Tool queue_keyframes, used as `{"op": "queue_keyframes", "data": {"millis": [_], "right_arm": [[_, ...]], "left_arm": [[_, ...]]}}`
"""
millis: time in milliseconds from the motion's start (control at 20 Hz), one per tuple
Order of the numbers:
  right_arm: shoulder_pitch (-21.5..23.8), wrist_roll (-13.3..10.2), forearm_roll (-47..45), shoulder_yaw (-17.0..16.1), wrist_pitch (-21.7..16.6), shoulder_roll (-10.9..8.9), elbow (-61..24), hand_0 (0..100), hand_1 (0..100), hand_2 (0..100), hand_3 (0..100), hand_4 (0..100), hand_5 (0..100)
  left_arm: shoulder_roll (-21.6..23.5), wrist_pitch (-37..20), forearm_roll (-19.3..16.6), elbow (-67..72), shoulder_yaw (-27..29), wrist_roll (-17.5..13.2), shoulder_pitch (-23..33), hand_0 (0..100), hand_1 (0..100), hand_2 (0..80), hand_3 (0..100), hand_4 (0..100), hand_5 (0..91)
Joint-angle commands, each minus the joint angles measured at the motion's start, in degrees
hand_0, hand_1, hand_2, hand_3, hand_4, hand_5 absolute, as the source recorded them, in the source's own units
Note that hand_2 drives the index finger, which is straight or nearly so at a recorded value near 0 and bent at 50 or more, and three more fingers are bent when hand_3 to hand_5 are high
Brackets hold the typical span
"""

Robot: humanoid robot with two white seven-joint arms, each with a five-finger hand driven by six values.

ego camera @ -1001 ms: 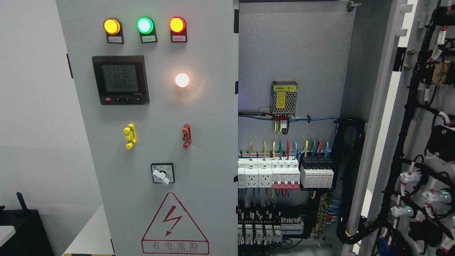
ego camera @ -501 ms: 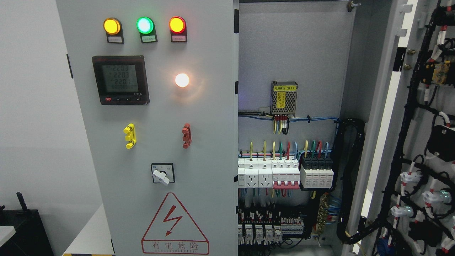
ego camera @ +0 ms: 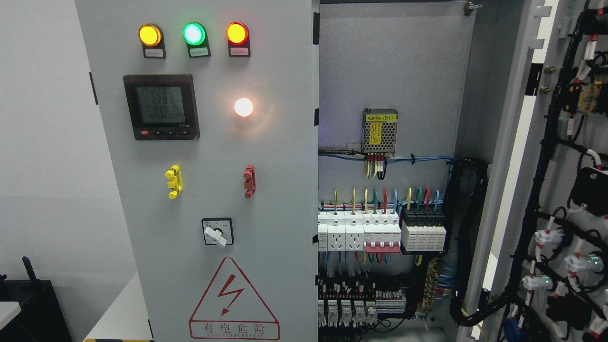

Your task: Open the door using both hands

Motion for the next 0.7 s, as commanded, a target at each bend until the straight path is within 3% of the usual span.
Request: {"op": "queue_keyframes", "data": {"millis": [0,250,401,651], "right_arm": [[7.71,-0.35,-1.58,0.52,-0.24,-3.42,-25.44,0,0,0,0,0,0],[13.68,-0.44,-1.49,0.87,-6.81,-5.27,-33.80,0,0,0,0,0,0],[18.51,-0.44,-1.32,3.49,-11.12,-6.41,-40.38,0,0,0,0,0,0],[24.14,-0.44,-1.14,5.61,-12.02,-8.08,-52.95,0,0,0,0,0,0]], "left_arm": [[-0.25,-0.04,0.26,0.08,1.40,-0.31,0.00,0,0,0.0,0,3,0.0],[-0.25,-0.13,0.26,0.17,0.87,-0.58,0.00,0,0,0.0,0,3,0.0],[-0.25,-0.22,0.26,0.34,0.43,-0.58,0.00,0,0,0.0,0,3,0.0],[-0.25,-0.22,0.17,0.34,-0.36,-0.58,-0.09,0,0,0.0,0,3,0.0]]}}
